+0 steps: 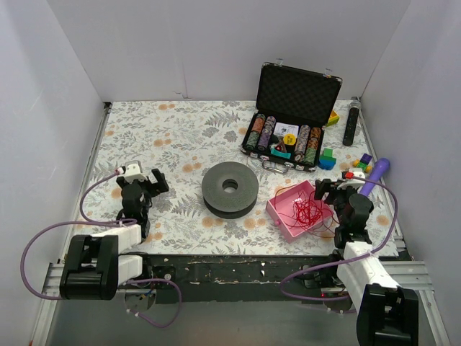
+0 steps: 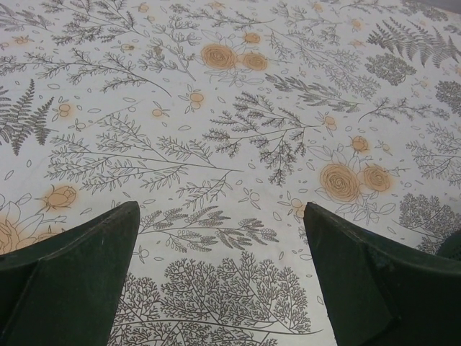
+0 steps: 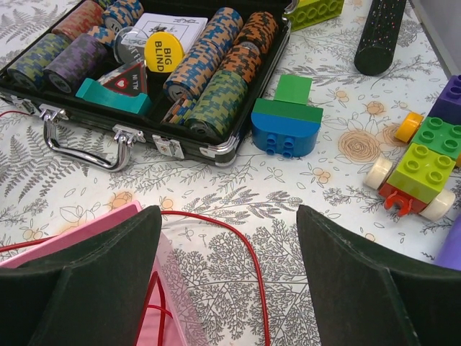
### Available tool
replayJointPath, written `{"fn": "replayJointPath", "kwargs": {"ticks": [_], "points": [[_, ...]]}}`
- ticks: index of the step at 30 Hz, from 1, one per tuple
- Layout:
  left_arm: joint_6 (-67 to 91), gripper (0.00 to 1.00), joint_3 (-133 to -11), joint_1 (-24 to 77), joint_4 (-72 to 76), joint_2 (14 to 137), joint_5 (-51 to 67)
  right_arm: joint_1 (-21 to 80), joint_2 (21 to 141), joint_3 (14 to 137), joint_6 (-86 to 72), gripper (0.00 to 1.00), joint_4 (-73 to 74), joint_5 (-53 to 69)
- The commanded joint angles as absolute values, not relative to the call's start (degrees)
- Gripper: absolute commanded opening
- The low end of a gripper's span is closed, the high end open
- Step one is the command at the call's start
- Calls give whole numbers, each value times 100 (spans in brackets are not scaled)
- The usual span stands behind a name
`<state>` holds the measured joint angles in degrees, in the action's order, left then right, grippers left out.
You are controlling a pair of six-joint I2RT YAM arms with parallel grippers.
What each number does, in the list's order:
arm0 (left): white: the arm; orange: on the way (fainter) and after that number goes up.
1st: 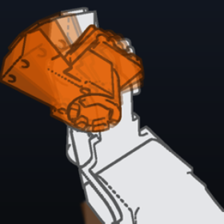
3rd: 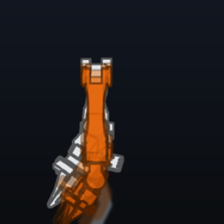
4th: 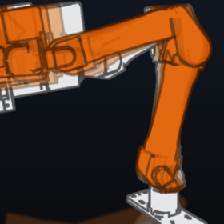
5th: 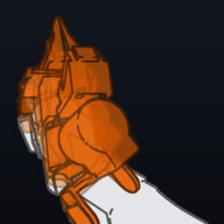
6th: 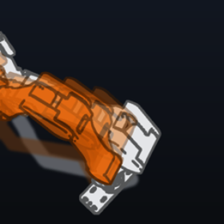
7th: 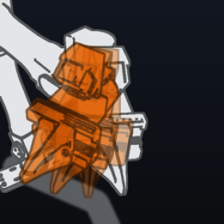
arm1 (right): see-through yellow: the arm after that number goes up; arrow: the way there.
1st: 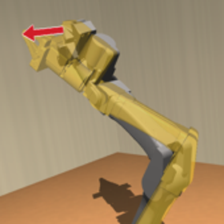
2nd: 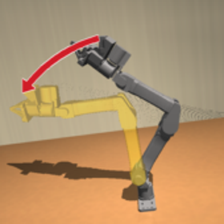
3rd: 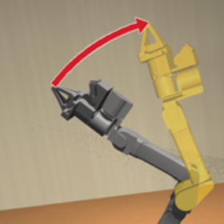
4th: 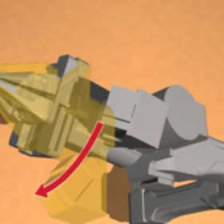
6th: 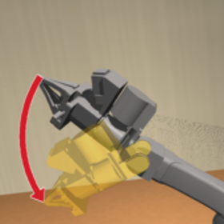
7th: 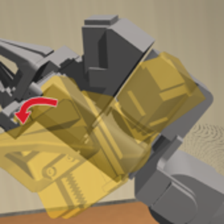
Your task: Wrap the cables
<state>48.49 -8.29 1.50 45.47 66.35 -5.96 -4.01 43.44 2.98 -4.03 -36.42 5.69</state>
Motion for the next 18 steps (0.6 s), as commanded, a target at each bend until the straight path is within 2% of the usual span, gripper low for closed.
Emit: {"fn": "replayJointPath", "kwargs": {"ticks": [1, 18], "points": [[4878, 98, -756, 132, 5150, 6943, -589, -413, 4342, 150, -273, 84, -4280, 475], [4842, 98, -694, 132, 5335, 6900, -324, -422, 4509, 176, -255, 84, -4456, 668]]}}
